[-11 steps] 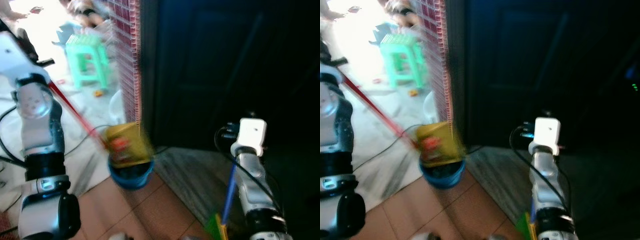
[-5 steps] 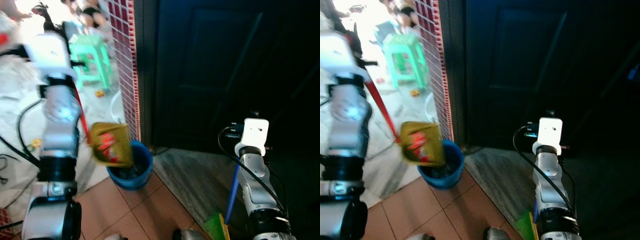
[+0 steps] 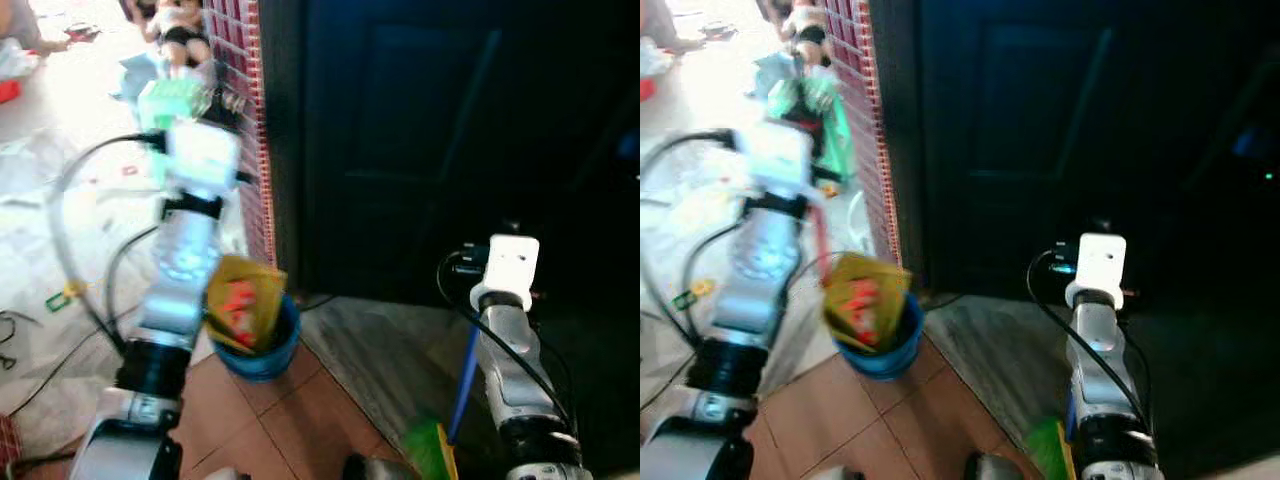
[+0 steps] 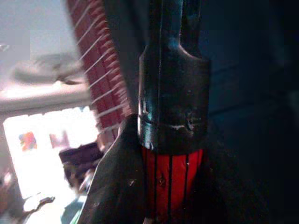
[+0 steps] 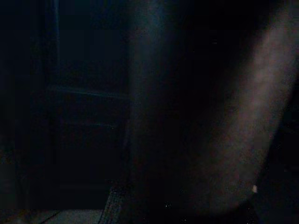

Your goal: Sweep floor

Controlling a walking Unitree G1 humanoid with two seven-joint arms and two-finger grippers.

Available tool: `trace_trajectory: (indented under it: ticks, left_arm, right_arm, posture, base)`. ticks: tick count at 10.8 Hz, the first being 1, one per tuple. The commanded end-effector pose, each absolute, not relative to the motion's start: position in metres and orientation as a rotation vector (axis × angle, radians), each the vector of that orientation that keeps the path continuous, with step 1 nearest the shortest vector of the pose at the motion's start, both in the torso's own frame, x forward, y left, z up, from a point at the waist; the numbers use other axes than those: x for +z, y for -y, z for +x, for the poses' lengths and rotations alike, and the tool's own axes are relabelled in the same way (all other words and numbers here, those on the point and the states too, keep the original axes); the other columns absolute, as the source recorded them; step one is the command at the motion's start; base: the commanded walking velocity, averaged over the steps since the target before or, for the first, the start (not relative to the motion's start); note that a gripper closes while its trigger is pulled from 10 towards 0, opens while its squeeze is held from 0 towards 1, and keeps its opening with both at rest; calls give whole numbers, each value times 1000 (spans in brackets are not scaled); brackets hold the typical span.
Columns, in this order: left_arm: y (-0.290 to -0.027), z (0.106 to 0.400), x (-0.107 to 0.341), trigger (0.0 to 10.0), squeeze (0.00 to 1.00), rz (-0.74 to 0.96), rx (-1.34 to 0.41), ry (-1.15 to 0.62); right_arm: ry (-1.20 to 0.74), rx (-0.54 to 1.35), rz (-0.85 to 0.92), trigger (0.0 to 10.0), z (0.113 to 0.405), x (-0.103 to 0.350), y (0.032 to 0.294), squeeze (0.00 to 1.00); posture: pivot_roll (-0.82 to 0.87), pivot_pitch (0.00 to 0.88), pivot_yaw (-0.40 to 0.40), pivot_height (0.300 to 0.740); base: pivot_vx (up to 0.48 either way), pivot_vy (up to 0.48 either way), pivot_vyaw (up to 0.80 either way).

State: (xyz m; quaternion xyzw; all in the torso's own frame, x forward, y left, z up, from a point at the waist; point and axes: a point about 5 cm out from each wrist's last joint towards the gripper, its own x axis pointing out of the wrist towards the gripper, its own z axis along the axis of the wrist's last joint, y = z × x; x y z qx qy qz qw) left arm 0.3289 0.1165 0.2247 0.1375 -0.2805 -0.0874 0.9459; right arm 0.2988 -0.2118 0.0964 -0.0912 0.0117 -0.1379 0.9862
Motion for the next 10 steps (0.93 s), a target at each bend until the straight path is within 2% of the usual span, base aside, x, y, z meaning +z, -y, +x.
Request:
trace_trajectory:
  ticks: [1,3,5,7,10]
  left_arm:
    - [-106,318,242,10000,0,328,-249,694]
    - [-73,298,228,10000,0,415,-545,709]
    - [-67,292,227,10000,0,445,-586,735]
    - [-76,296,251,10000,0,411,-491,798]
    - [-114,305,317,10000,0,339,-208,937]
  right_arm:
    - [31,-272,-197,10000,305,109,211,0]
    - [31,-274,-196,10000,306,109,211,0]
    - [33,-278,-195,10000,306,109,211,0]
    - [33,-277,-197,10000,306,109,211,0]
    - [36,-271,-197,10000,308,108,210,0]
  posture:
    - [-82,0,7,740]
    - [-76,0,9,740]
    - [-79,0,13,740]
    - [-78,0,11,740]
    - [-67,0,4,740]
  base:
    - [0,0,0]
    - [0,0,0]
    - [0,0,0]
    - [0,0,0]
    - [0,0,0]
